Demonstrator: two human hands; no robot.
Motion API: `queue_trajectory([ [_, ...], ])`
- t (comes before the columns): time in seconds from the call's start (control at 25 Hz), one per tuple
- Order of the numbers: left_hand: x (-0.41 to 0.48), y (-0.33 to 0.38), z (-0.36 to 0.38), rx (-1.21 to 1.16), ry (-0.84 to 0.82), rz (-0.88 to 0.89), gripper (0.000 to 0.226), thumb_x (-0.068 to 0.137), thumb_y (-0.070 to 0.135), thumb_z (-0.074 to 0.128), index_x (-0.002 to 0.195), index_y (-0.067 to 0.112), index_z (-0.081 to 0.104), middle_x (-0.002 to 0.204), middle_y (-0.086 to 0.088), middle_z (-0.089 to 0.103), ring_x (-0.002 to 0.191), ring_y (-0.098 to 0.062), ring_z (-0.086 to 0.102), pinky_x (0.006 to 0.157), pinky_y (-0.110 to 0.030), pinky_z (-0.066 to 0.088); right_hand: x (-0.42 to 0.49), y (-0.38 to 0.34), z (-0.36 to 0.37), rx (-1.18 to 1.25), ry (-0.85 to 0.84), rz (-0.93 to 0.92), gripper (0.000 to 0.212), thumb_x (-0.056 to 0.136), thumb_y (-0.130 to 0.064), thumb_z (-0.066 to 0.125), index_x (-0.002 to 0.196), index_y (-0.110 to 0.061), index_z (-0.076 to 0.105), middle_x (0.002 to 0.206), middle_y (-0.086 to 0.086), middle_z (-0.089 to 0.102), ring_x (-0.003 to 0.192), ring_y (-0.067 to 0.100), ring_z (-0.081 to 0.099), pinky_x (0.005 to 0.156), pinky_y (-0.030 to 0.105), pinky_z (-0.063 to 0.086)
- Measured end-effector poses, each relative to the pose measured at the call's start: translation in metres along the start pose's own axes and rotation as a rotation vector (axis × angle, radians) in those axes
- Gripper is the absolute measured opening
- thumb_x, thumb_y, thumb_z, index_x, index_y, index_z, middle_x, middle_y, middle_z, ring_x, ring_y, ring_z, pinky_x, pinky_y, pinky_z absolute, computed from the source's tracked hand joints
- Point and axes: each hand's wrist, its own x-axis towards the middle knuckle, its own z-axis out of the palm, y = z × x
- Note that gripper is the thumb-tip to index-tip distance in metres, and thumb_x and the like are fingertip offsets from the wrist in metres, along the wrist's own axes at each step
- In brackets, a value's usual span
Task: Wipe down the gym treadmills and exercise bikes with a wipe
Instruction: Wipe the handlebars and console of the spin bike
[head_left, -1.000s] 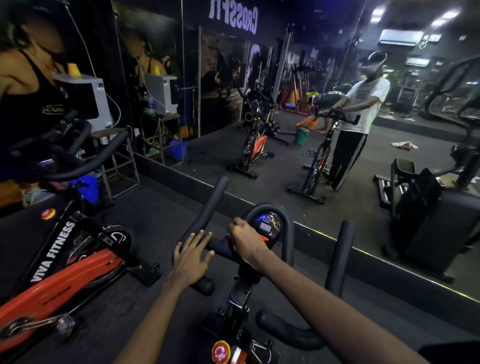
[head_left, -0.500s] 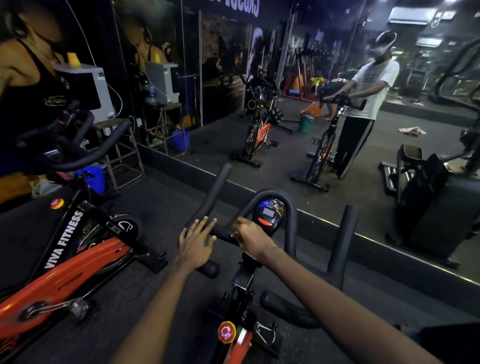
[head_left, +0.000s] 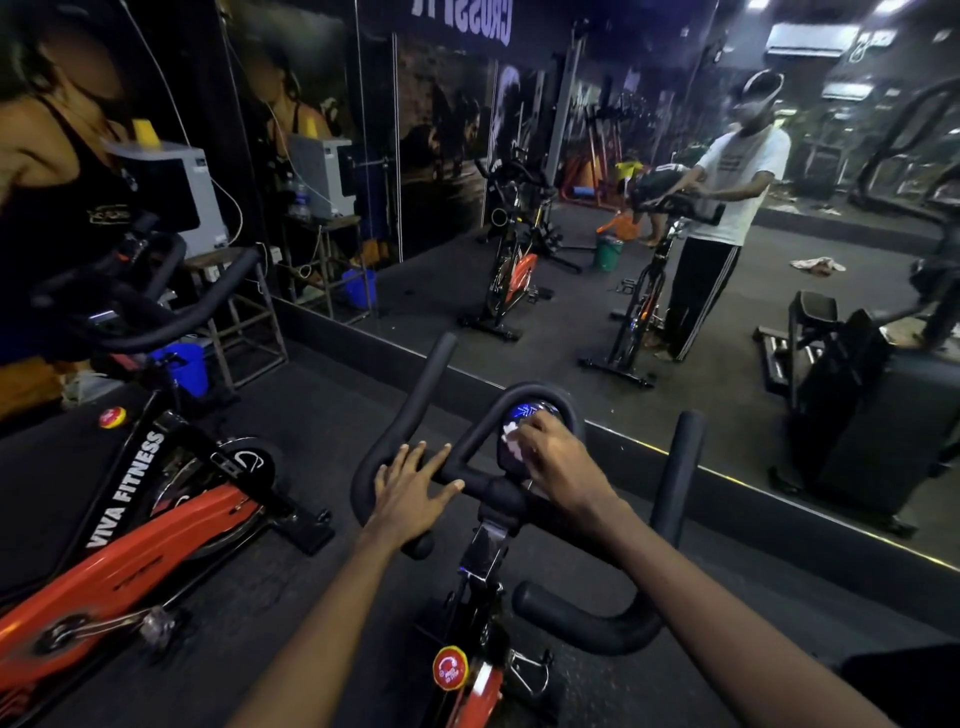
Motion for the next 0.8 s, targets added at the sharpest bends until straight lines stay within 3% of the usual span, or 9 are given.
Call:
queue_trajectory([
  [0.12, 0.0, 0.0, 0.0, 0.016, 0.027, 0.001, 0.067, 0.091, 0.07, 0.039, 0.151, 0.046, 0.024, 0.163, 0.002, 0.017, 0.151, -0.019, 0.004, 0.12, -0.048, 0.007, 0.011, 0.008, -0.006, 0.008, 0.059, 0.08, 0.024, 0.096, -0.02, 0.052, 0.109, -0.006, 0.067, 0.11, 0.008, 0.056, 0.105, 0.024, 0.053, 0.087, 0.032, 0.044],
  [0.32, -0.002, 0.0, 0.001, 0.016, 0.046, 0.005, 0.07, 0.089, 0.074, 0.036, 0.151, 0.046, 0.025, 0.163, 0.003, 0.017, 0.151, -0.018, 0.005, 0.12, -0.046, 0.006, -0.001, 0.004, 0.018, -0.018, -0.015, -0.046, 0.014, 0.099, -0.016, 0.052, 0.102, -0.008, 0.064, 0.109, 0.007, 0.052, 0.1, 0.024, 0.051, 0.09, 0.034, 0.045],
  [0.4, -0.001, 0.001, 0.0, 0.023, 0.047, 0.004, 0.067, 0.091, 0.071, 0.037, 0.152, 0.044, 0.024, 0.164, 0.003, 0.015, 0.151, -0.018, 0.004, 0.12, -0.046, 0.003, 0.013, 0.008, 0.009, -0.063, -0.017, -0.039, 0.016, 0.095, -0.015, 0.057, 0.109, -0.009, 0.063, 0.11, 0.008, 0.052, 0.102, 0.024, 0.05, 0.087, 0.033, 0.046],
  [0.64, -0.01, -0.023, -0.001, 0.03, 0.128, -0.227, 0.071, 0.1, 0.054, 0.035, 0.157, 0.018, 0.014, 0.165, -0.004, 0.009, 0.151, -0.025, 0.005, 0.12, -0.049, 0.004, -0.006, 0.006, 0.024, -0.056, -0.071, -0.049, 0.012, 0.088, -0.012, 0.061, 0.098, -0.011, 0.068, 0.098, 0.01, 0.058, 0.092, 0.029, 0.058, 0.081, 0.038, 0.05],
  [0.8, -0.011, -0.045, -0.01, -0.032, 0.091, -0.201, 0.069, 0.099, 0.037, 0.046, 0.156, 0.014, 0.015, 0.165, -0.003, 0.01, 0.15, -0.023, 0.013, 0.118, -0.046, 0.017, -0.003, -0.019, 0.057, 0.126, -0.086, 0.06, 0.017, 0.094, -0.016, 0.058, 0.101, -0.014, 0.073, 0.092, 0.0, 0.059, 0.084, 0.013, 0.056, 0.075, 0.02, 0.042],
])
